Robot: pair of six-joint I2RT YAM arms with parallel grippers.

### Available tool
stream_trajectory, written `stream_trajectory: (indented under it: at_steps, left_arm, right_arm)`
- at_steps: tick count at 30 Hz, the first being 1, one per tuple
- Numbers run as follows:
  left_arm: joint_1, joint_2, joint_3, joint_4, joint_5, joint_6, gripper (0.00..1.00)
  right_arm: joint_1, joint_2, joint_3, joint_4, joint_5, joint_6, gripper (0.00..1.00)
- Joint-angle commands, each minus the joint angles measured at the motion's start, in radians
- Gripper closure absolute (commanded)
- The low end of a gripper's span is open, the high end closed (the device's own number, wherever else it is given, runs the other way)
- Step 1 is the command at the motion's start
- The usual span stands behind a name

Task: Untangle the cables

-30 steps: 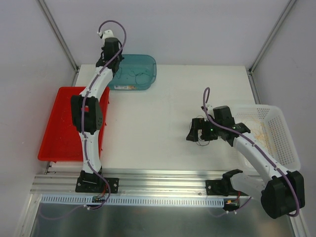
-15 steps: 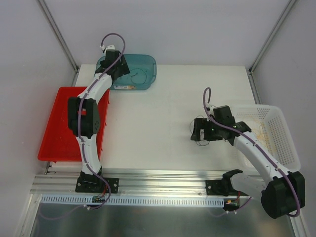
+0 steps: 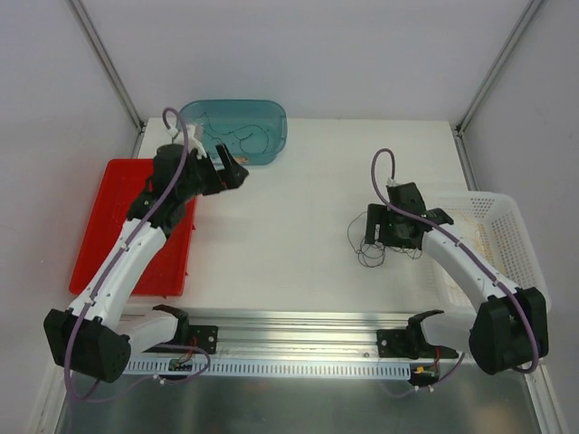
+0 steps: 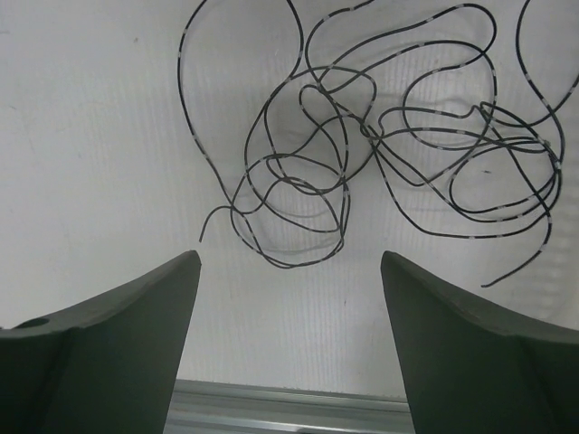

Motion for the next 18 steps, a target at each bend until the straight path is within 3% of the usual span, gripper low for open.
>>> stream_trajectory:
  at_steps: [1,5,9,12,15,18]
  left_arm:
    - [-0.086,-0.098,-0.190,-0.087,0.102,-0.061,0.01]
    - [-0.192,-0.236,-0.314,-0.120,0.123,-0.119,0.01]
    - [-0.261,-0.319,-0.420,-0.126,0.129,-0.187,0.01]
    - [-0.289,-0.353,-0.482,-0.126,0.119,-0.223,0.01]
    - [-0.300,-0.351,-0.520,-0.129,0.105,-0.243,0.01]
    - [-0.309,-0.324,-0.525,-0.126,0.094,-0.254,0.01]
  right_arm:
    - [-0.007,0.063,-0.027,0.067,-0.005,0.023,0.16]
    - [0.023,0.171,-0.051,0.184,-0.056,0.022,0.27]
    - [0.078,0.264,-0.042,0.224,-0.107,0.039,0.53]
    - [0.194,0.291,-0.019,0.229,-0.131,0.043,0.82]
    - [0.279,0.284,0.010,0.223,-0.160,0.017,0.99]
    - [0.410,0.262,0.033,0.198,-0.214,-0.039,0.99]
